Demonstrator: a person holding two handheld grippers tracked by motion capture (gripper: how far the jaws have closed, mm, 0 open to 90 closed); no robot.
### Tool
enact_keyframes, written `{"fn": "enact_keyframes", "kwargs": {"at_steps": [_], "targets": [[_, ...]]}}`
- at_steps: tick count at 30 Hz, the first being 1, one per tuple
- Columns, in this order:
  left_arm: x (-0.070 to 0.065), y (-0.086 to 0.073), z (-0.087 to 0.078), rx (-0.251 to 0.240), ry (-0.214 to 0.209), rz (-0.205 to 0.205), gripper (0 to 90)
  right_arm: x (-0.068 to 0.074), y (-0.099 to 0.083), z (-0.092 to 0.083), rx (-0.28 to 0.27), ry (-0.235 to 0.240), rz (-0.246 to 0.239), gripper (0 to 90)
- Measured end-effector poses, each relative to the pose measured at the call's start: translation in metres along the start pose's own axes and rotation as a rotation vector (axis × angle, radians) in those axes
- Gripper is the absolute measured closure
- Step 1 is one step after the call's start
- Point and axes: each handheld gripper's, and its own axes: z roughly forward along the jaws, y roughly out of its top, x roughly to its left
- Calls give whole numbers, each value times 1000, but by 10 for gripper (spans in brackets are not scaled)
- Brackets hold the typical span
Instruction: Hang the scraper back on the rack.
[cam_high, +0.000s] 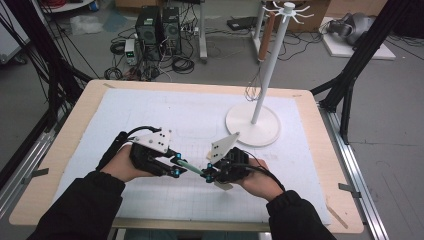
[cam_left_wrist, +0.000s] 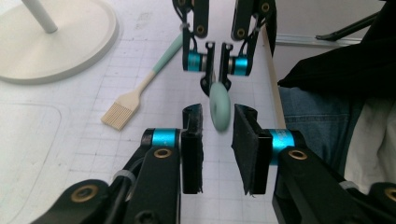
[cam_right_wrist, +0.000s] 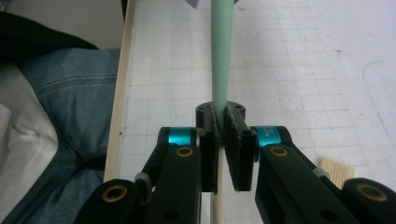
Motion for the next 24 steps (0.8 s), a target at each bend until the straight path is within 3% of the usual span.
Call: {"fn": "enact_keyframes", "kwargs": {"at_steps": [6,13,18,24], "targets": [[2,-12,-5,-48,33,-73,533,-11,-12,-14,-58,-10,54,846],[1,-23,-12,-92,109,-97,420,-23,-25,-37,-153,-52,128,845],[-1,-34,-19,-119,168,-130,360,-29,-31,-49,-215,-73,162,845],[-5,-49,-24,-135,206,-168,331,-34,-35,-59,-261,-84,192,845]]}}
